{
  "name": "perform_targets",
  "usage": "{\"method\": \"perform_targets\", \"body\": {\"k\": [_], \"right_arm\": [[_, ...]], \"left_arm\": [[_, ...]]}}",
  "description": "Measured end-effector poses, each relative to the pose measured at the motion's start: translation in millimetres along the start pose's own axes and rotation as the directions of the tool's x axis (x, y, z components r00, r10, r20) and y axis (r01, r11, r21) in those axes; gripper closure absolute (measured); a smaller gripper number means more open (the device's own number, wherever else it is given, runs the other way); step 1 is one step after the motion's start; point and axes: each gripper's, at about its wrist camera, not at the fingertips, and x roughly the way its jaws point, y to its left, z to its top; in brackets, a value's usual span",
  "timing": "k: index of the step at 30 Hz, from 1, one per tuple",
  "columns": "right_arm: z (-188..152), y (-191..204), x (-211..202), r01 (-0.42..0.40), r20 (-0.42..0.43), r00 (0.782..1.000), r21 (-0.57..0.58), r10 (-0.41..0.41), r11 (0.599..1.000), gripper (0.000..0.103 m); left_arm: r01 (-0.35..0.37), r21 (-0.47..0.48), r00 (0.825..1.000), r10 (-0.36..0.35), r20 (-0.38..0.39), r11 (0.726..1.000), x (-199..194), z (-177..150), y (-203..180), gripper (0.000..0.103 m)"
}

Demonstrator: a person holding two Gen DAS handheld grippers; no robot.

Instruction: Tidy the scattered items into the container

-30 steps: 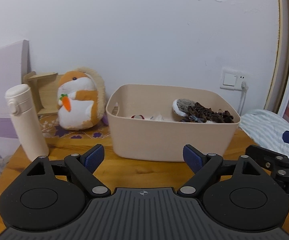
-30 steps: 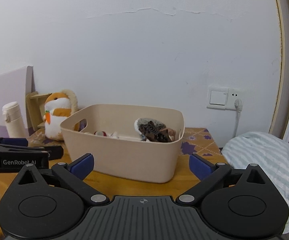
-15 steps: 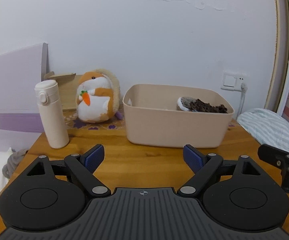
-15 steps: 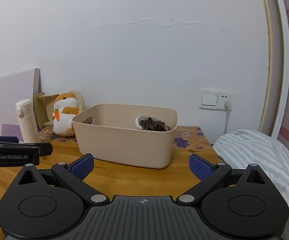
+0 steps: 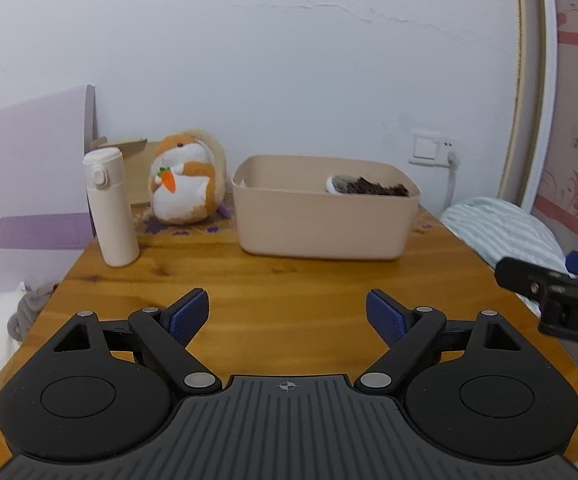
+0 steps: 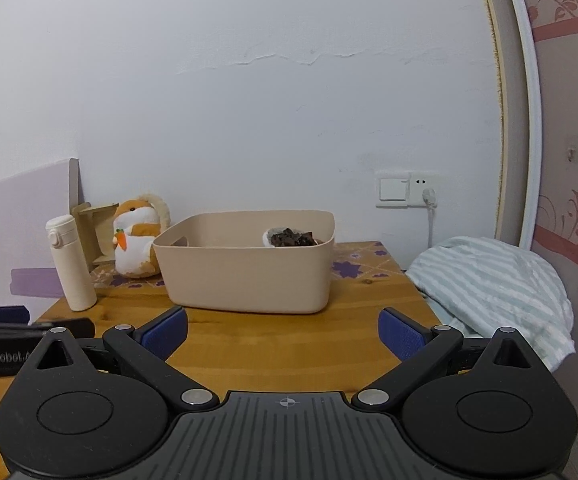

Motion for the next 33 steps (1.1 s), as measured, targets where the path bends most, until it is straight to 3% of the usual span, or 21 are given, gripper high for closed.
{"method": "perform_targets", "body": {"k": [12,33], "right_arm": [[-18,12,-52,-0.005,-0.019,1.0,-0.023,0.005,1.0,0.0],[-56,19,-159,-0.014,0.017,1.0,-0.053,0.015,0.998,0.0]], "left_arm": [[0.033,0.0,0.999,-0.033,-0.028,0.999,-53,-28,-7,0.016],[0.022,0.007,1.0,-0.022,0.014,1.0,-161,-82,-28,0.016]]}}
